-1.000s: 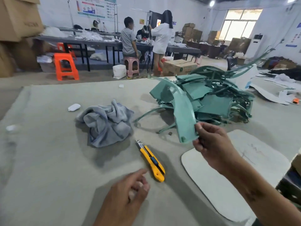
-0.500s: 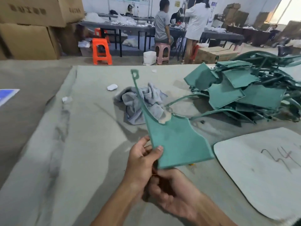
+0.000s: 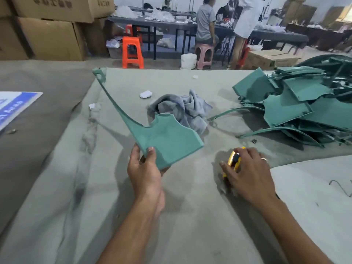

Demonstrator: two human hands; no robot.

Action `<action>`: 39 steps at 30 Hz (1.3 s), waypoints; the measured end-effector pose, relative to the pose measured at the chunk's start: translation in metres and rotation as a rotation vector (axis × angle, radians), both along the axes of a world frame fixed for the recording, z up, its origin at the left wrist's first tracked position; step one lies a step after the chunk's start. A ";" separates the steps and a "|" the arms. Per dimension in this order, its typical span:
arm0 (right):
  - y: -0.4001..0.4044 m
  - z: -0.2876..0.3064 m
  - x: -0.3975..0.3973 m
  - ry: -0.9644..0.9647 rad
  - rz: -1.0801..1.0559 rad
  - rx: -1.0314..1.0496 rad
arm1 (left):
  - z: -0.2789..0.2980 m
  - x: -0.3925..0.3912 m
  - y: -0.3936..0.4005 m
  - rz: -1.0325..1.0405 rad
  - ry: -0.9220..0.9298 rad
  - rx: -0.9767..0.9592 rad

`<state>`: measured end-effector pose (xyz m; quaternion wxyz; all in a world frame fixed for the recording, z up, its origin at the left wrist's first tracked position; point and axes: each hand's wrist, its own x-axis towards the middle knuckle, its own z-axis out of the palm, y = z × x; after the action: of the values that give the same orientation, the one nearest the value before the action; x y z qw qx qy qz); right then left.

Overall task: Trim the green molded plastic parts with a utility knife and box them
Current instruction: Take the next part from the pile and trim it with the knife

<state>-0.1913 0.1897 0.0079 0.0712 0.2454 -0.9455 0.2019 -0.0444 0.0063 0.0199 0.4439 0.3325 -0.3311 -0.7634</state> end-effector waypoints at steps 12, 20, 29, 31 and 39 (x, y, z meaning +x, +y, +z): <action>0.013 0.027 -0.044 -0.281 0.470 0.198 | 0.001 0.002 -0.005 -0.090 0.032 0.075; 0.006 0.034 -0.044 -0.191 0.312 0.205 | -0.002 -0.001 0.003 -0.168 -0.005 0.070; 0.006 0.024 -0.022 0.036 0.462 -0.066 | 0.001 0.001 0.000 -0.133 0.003 0.086; 0.007 0.017 -0.019 0.036 0.304 -0.062 | 0.003 0.001 0.002 -0.148 0.002 0.086; -0.004 0.008 -0.024 0.059 0.036 0.084 | 0.011 0.007 0.005 -0.199 -0.013 0.049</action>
<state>-0.2152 0.1858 0.0160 0.0853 0.2709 -0.9461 0.1559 -0.0376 0.0116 0.0309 0.3554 0.3138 -0.3468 -0.8093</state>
